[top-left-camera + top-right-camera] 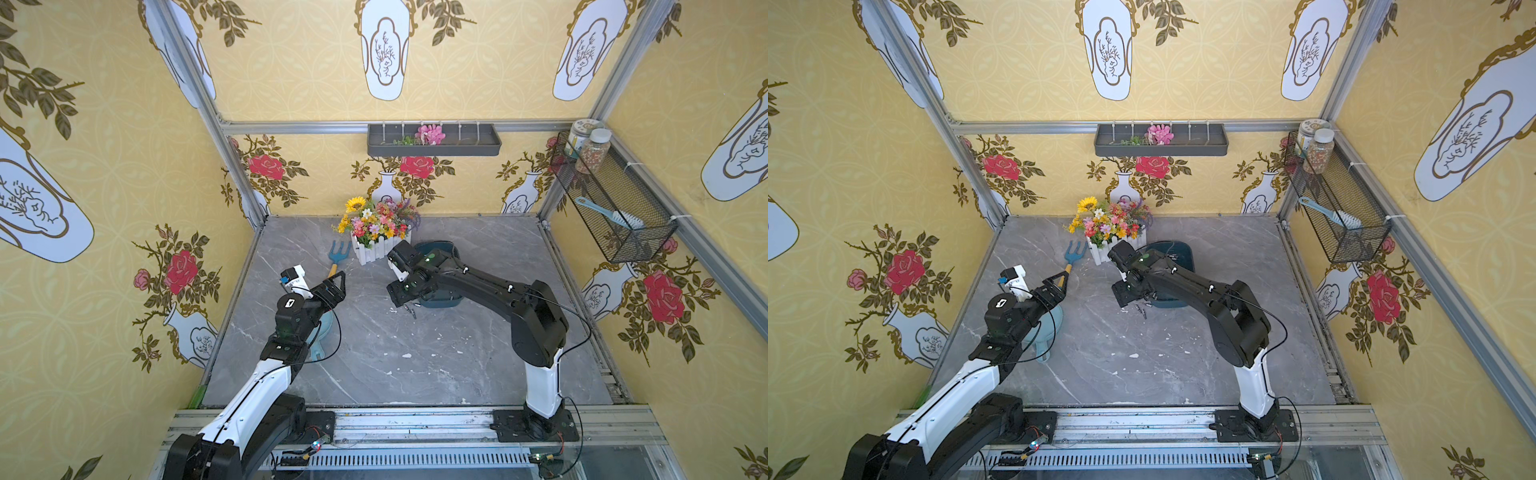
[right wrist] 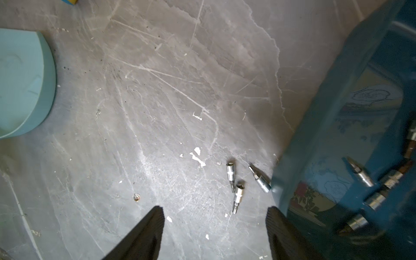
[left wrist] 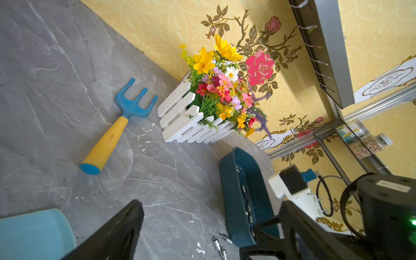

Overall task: Put the bit on the desktop into the storage box
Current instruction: Pick up the screwdriver bit from the center of the board.

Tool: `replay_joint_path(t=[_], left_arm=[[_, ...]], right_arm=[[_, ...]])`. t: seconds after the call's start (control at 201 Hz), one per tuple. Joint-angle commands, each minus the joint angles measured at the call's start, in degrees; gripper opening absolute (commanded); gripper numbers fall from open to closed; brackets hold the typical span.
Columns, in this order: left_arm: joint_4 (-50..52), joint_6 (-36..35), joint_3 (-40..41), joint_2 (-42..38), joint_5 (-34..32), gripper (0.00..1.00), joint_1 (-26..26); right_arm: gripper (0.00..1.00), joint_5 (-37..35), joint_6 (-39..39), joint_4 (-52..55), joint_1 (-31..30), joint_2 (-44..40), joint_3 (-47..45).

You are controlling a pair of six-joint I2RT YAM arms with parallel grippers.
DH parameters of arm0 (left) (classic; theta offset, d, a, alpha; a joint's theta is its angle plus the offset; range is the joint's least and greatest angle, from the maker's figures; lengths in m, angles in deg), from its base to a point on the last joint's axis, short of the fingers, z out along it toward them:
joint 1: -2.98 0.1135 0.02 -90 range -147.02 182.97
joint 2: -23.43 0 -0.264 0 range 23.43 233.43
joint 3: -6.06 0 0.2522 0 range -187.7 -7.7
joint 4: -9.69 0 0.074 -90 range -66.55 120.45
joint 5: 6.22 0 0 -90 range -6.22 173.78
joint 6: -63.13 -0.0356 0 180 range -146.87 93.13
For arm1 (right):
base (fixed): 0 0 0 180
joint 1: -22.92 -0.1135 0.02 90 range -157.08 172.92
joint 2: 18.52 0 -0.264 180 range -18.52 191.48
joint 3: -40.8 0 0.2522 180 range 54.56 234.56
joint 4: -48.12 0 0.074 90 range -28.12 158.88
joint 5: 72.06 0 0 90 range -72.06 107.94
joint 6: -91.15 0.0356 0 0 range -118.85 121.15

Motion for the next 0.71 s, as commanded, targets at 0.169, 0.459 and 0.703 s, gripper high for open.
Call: replay_joint_path(t=[0.169, 0.459, 0.703], left_arm=[[0.7, 0.28, 0.91, -0.69, -1.42, 1.0, 0.13], [0.85, 0.66, 1.1, -0.73, -1.27, 1.0, 0.19], [1.02, 0.74, 1.02, -0.6, -1.33, 1.0, 0.19]], right_arm=[[0.56, -0.16, -0.66, 1.69, -0.42, 4.72, 2.62], [0.47, -1.22, -0.11, 1.88, -0.39, 8.19, 3.41], [0.45, -2.86, 0.31, 3.01, -0.44, 10.24, 3.85]])
